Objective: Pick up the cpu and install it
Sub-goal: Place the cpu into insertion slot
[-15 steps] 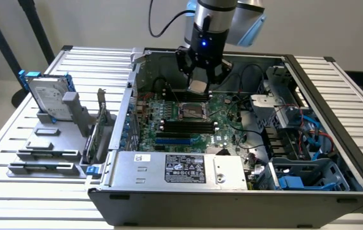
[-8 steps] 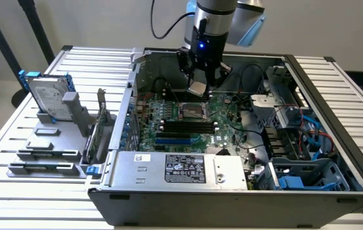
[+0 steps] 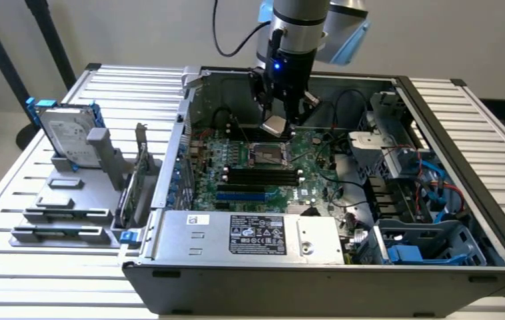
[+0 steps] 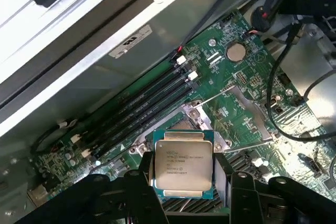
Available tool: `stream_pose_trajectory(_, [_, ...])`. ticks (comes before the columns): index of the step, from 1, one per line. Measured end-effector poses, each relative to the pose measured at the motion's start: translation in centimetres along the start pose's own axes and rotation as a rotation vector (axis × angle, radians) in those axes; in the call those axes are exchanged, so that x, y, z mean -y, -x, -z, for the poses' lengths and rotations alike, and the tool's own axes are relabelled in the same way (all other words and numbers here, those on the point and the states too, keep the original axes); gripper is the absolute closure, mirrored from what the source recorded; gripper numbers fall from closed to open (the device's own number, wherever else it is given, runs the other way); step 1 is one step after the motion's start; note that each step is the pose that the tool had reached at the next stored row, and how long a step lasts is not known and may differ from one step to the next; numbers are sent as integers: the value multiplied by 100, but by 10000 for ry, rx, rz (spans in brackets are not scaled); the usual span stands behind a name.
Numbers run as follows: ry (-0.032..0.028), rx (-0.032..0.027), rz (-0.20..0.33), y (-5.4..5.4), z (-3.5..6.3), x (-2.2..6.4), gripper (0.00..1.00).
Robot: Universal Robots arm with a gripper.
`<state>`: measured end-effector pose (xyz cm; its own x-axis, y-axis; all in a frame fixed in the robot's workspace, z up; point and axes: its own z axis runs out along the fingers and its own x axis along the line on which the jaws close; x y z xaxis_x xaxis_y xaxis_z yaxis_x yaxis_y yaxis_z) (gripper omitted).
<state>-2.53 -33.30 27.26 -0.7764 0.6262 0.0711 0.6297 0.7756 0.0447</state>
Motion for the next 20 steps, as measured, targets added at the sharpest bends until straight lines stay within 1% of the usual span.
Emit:
stream_pose_trajectory(3, [25,3,-484,0,-10,0,45])
stream_pose_trajectory(11, [58,-7,-1807,3,-39,2,45])
stream_pose_trajectory(20, [24,-86,-3002,4,-57,2,45])
